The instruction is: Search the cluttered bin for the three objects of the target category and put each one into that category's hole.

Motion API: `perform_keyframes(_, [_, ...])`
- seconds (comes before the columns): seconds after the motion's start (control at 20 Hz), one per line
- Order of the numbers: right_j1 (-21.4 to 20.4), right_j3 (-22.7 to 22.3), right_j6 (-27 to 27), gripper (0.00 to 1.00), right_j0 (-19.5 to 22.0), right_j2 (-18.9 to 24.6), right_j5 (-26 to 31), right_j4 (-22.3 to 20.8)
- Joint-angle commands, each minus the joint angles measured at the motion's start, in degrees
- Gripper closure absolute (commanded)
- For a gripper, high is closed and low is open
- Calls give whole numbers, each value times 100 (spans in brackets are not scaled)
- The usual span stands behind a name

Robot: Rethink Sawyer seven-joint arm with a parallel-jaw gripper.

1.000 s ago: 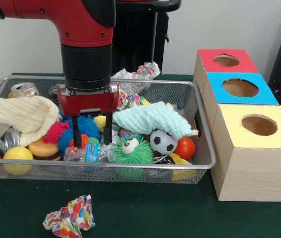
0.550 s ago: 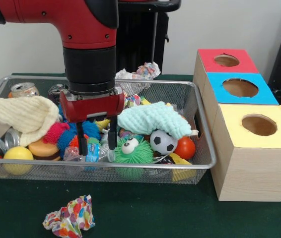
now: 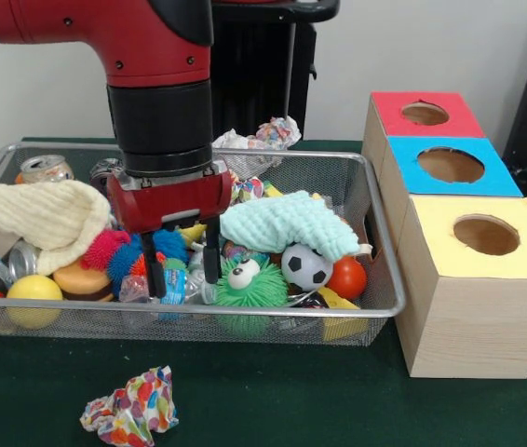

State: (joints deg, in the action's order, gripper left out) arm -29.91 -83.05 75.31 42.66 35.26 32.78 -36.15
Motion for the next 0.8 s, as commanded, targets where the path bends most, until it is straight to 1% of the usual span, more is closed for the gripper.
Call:
perform_keyframes(0.05, [277,-75,-2044,0,275,488,803,-261])
perform_keyframes(0.2, [143,-247,-2054,0,423,562,877,-186])
perform_keyframes(0.4, [47,-343,-2036,0,482,584,928,-225])
perform_keyframes(0.55, [55,-321,-1794,0,387,472,838,-333])
perform_keyframes(0.8, [-27,-396,-1615,0,256,369,798,-417])
